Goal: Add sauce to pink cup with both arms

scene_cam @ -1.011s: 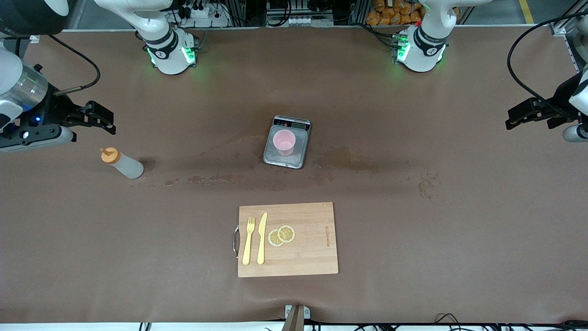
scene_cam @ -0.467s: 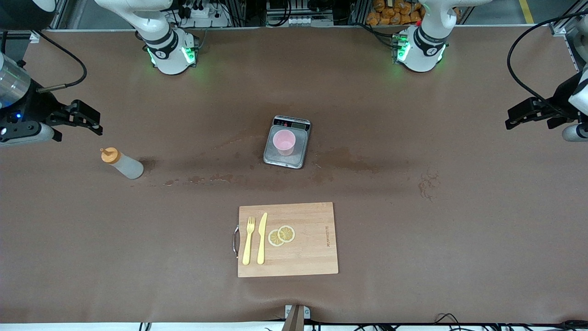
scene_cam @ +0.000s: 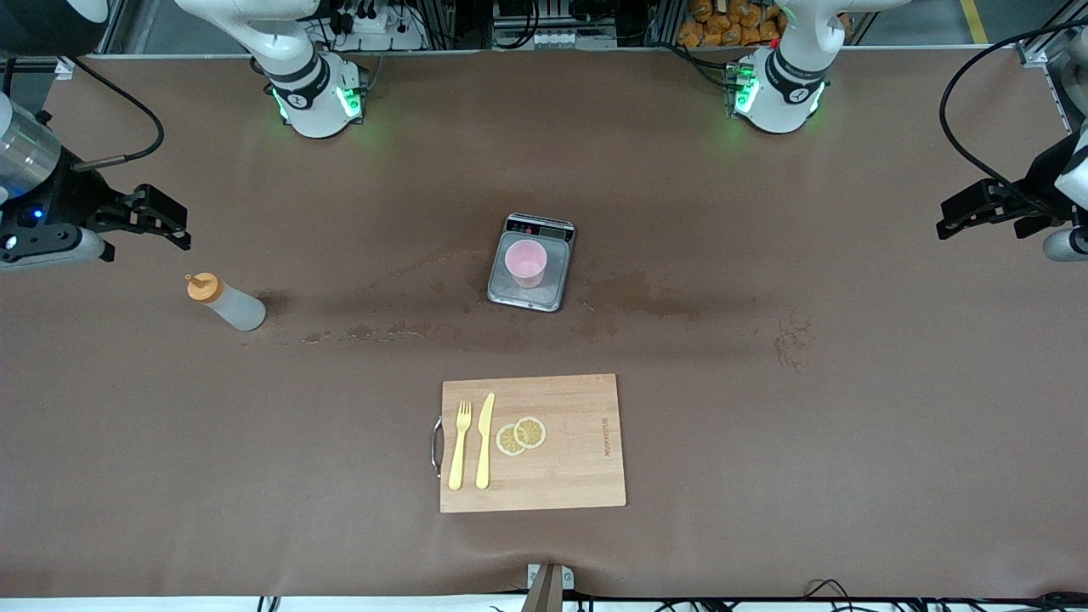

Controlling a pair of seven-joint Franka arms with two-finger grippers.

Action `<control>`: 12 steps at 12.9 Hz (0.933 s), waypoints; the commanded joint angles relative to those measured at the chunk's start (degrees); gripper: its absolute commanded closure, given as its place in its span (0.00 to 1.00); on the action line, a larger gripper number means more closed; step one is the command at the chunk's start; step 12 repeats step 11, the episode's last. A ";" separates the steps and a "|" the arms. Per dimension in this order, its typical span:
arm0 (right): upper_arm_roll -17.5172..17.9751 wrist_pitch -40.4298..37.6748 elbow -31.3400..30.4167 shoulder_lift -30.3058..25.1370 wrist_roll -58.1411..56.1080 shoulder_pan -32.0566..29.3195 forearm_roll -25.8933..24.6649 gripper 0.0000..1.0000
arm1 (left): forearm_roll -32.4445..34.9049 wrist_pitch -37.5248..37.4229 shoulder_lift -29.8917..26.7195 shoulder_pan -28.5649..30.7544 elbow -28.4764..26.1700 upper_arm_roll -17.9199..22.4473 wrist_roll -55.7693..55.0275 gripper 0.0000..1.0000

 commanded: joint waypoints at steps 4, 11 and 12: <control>0.59 0.03 -0.58 -1.10 -0.87 0.15 -2.31 0.00 | 1.05 -0.68 -0.43 -0.05 0.93 -0.15 0.30 0.00; 0.50 0.55 -0.49 -1.19 -0.78 -0.02 -2.32 0.00 | 1.05 -0.68 -0.34 -0.23 2.34 -0.15 -0.49 0.00; 0.50 0.55 -0.49 -1.19 -0.78 -0.02 -2.32 0.00 | 1.05 -0.68 -0.34 -0.23 2.34 -0.15 -0.49 0.00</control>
